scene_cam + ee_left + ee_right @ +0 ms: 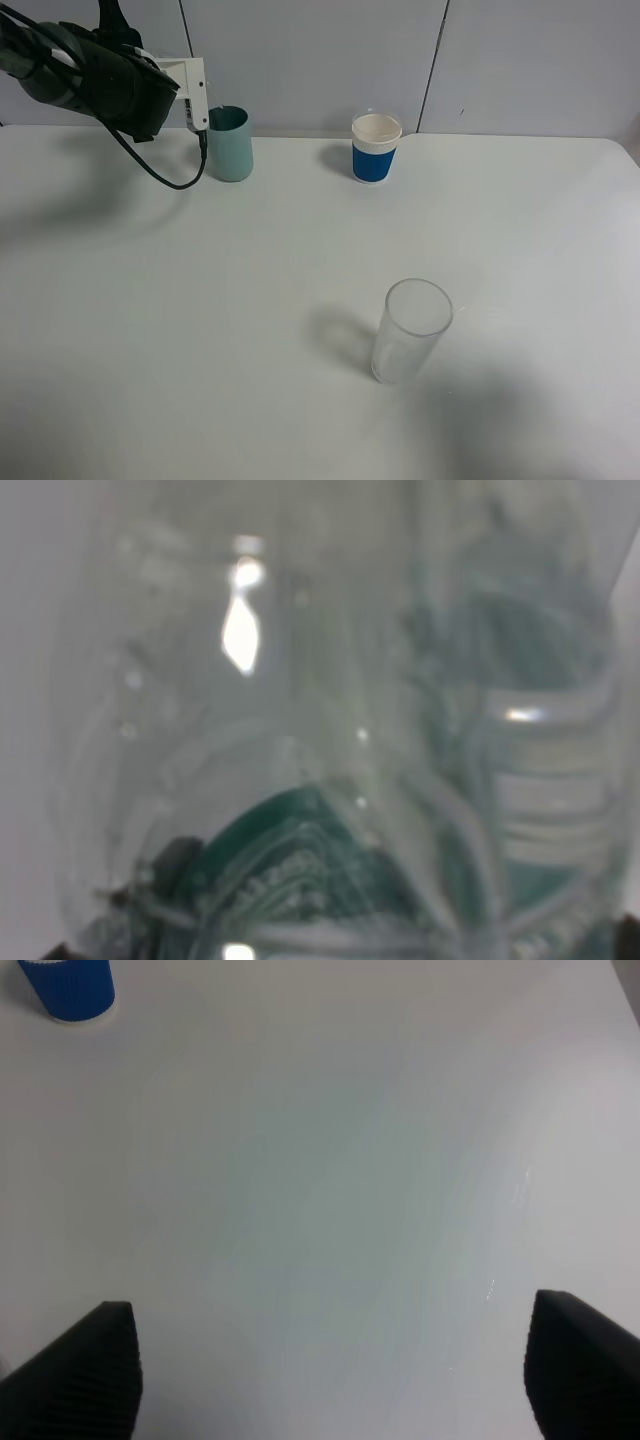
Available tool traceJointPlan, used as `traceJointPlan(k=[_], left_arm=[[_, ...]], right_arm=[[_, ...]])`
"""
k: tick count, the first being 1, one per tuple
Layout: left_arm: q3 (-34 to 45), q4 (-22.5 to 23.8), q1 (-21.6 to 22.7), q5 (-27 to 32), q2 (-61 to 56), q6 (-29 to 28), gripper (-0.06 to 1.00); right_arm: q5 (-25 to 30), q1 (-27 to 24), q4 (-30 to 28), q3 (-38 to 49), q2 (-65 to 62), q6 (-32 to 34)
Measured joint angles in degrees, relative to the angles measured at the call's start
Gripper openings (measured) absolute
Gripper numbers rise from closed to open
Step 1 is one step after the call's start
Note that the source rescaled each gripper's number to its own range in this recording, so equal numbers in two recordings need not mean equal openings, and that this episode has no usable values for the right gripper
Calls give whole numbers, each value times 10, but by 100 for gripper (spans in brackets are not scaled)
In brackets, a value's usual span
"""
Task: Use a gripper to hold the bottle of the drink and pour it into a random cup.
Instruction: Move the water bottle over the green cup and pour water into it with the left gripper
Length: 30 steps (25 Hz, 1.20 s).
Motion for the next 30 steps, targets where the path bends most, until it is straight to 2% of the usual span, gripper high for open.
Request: traceJointPlan(k=[30], left_arm=[[0,8,0,-35,0,16,0]], right_arm=[[0,0,0,0,0,0]])
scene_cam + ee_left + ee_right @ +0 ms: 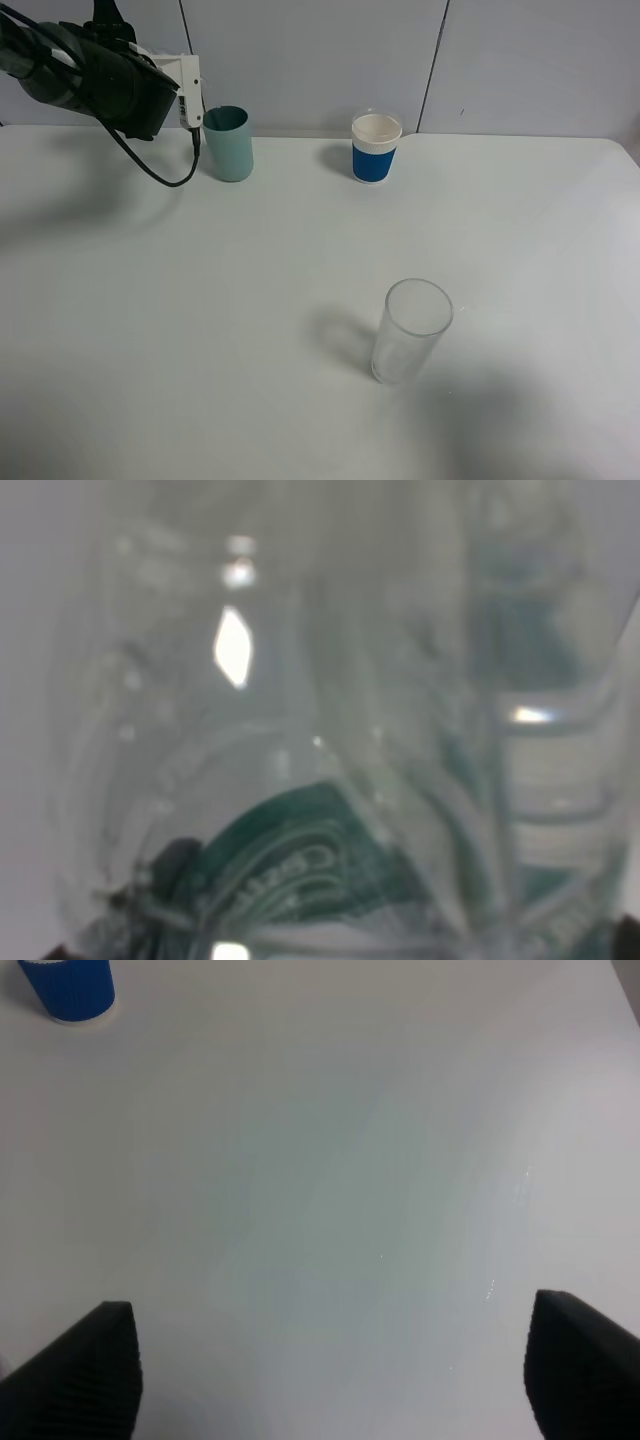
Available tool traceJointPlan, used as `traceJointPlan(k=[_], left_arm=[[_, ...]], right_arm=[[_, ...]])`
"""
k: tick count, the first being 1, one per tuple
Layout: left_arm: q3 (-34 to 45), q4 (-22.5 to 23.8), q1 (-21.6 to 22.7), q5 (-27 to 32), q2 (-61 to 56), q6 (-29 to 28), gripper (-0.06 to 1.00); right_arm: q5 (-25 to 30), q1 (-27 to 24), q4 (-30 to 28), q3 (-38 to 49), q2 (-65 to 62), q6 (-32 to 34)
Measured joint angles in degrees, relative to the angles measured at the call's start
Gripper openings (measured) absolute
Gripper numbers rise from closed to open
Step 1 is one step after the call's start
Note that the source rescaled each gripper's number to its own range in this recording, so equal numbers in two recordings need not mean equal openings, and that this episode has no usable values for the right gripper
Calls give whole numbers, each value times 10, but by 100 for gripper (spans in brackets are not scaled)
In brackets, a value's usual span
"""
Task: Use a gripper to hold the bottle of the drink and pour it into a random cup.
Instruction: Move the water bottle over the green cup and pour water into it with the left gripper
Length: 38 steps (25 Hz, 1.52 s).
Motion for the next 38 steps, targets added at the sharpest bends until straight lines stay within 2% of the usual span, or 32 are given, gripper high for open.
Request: traceJointPlan(k=[38], left_arm=[[-1,11,11,-25,0,13,0]], right_arm=[[0,0,0,0,0,0]])
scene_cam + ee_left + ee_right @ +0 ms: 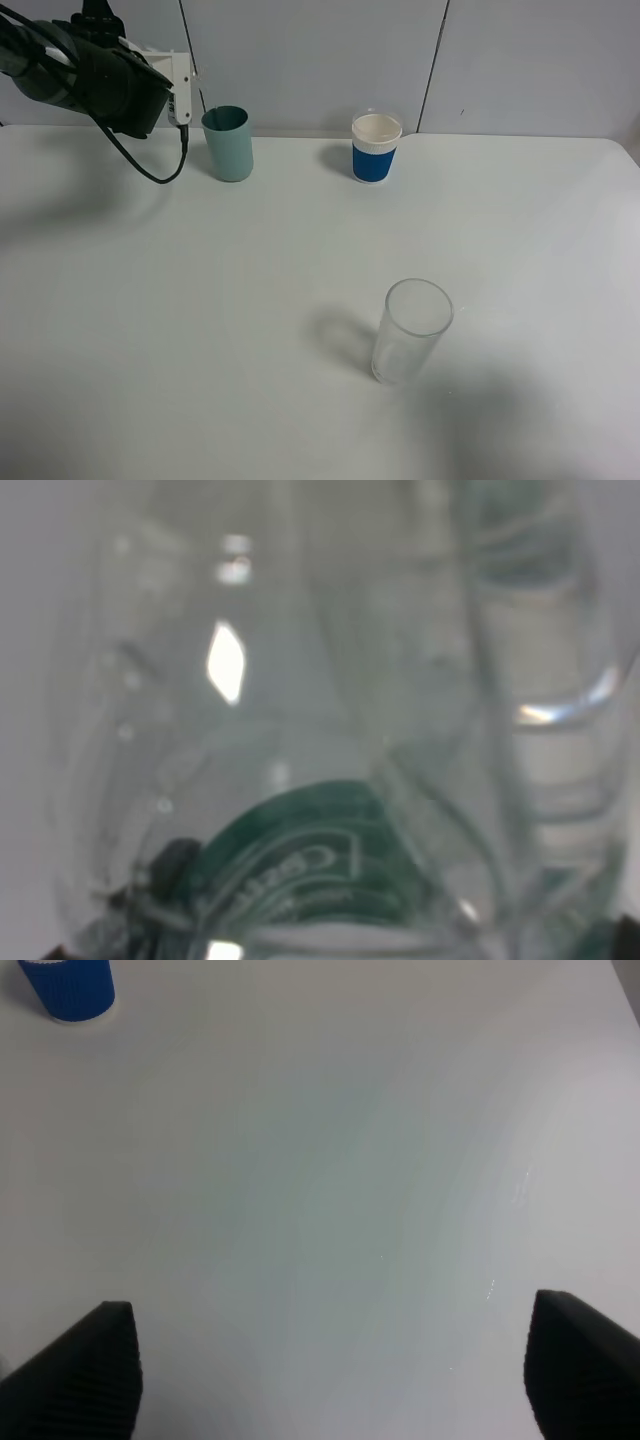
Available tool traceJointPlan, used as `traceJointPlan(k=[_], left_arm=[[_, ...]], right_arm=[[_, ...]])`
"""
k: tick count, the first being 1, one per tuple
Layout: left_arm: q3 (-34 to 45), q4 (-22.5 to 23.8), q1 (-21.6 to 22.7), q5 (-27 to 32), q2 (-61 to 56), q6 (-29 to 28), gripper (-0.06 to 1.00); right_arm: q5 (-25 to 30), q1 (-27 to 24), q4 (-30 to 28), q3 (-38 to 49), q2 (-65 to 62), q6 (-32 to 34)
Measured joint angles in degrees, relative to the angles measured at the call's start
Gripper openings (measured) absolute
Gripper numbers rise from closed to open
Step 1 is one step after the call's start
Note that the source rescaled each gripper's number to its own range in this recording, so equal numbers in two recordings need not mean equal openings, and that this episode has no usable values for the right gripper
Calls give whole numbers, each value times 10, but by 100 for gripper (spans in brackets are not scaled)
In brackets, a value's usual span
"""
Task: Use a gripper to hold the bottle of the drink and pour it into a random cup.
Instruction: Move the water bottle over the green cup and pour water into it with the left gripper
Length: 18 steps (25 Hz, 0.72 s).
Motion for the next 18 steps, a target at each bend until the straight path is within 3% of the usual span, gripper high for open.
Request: traceJointPlan(k=[18], left_arm=[[0,19,0,0,0,15,0]], right_arm=[[0,0,0,0,0,0]])
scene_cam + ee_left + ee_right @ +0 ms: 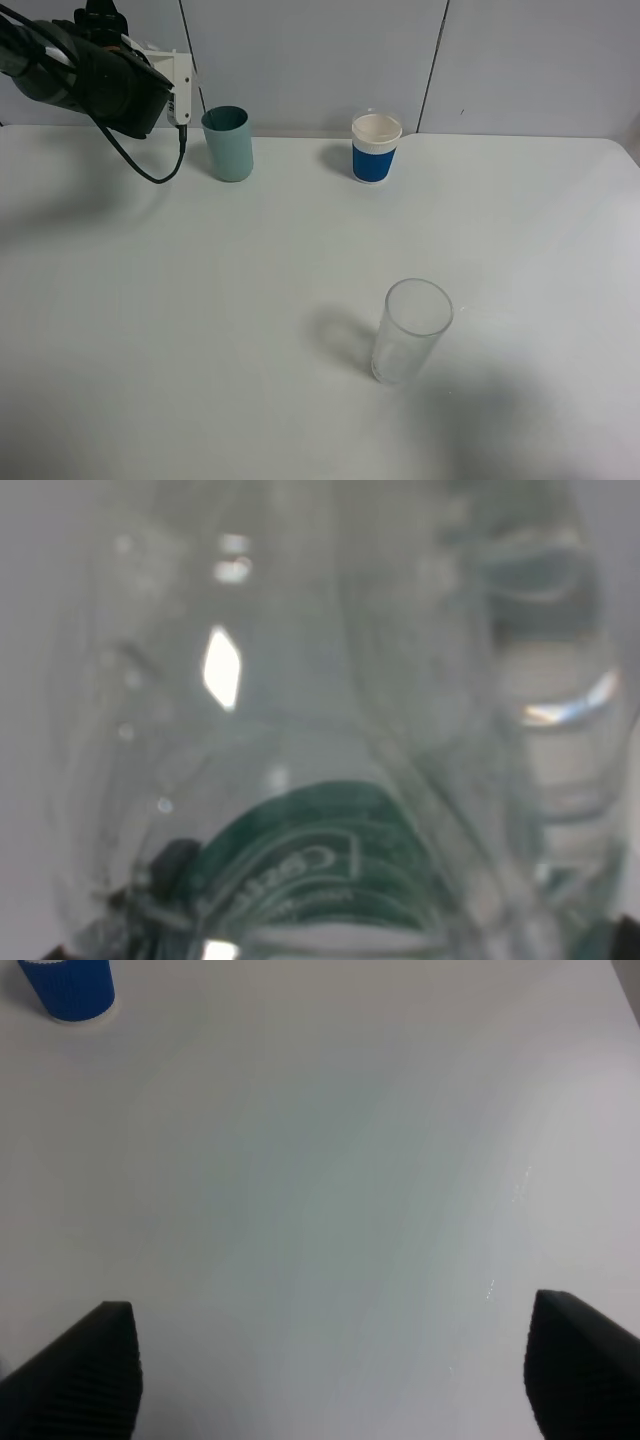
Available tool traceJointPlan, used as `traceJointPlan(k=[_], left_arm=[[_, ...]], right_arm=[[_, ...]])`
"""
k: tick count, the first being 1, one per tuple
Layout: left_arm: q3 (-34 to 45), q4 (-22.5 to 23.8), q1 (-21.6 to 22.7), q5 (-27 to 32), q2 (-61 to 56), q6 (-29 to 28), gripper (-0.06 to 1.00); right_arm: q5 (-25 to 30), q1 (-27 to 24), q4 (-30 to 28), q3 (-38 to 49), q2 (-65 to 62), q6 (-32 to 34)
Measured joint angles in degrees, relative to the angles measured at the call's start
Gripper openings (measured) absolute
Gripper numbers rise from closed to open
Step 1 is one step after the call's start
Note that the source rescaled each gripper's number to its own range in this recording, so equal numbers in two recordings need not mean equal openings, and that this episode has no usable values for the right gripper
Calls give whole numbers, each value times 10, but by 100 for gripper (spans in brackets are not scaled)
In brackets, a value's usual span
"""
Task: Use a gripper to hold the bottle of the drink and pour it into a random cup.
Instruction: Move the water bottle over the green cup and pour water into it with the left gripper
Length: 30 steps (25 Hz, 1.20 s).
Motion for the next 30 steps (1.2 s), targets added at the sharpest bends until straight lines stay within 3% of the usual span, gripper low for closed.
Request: traceJointPlan(k=[30], left_arm=[[0,64,0,0,0,2,0]], right_arm=[[0,0,0,0,0,0]])
